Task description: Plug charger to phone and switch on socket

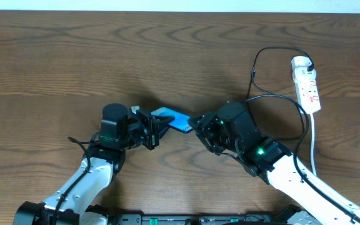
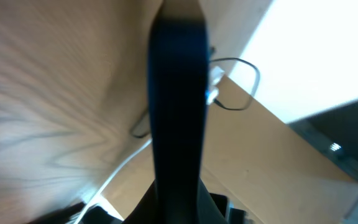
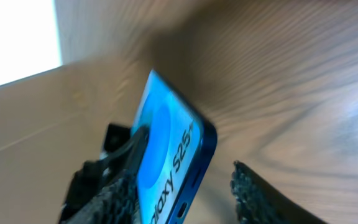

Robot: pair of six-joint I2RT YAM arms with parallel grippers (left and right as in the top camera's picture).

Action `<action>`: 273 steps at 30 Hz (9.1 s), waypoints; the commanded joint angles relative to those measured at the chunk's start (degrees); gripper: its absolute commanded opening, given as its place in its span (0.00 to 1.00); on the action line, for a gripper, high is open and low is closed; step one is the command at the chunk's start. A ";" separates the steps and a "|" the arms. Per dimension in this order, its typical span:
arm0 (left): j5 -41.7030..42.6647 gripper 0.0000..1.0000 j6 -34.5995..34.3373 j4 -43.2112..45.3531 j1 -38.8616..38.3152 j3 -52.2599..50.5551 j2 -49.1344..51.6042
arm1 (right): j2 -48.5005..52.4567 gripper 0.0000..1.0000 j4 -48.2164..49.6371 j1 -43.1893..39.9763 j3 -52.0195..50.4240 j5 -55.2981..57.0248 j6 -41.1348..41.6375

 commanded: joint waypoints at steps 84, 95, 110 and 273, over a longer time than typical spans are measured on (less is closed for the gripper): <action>35.95 0.07 15.78 16.24 0.20 24.41 27.34 | 38.25 0.82 -29.70 -20.70 38.01 28.22 -45.70; 35.91 0.07 15.78 16.22 0.20 24.41 27.34 | 48.48 0.67 -24.87 -22.38 38.01 27.85 -45.44; 35.34 0.08 15.78 16.22 0.20 24.41 27.34 | 53.62 0.07 -23.06 -22.62 38.01 13.64 -54.53; 31.36 0.08 27.82 37.83 0.20 24.65 27.36 | -13.88 0.02 -26.67 -8.76 5.35 -12.26 -69.83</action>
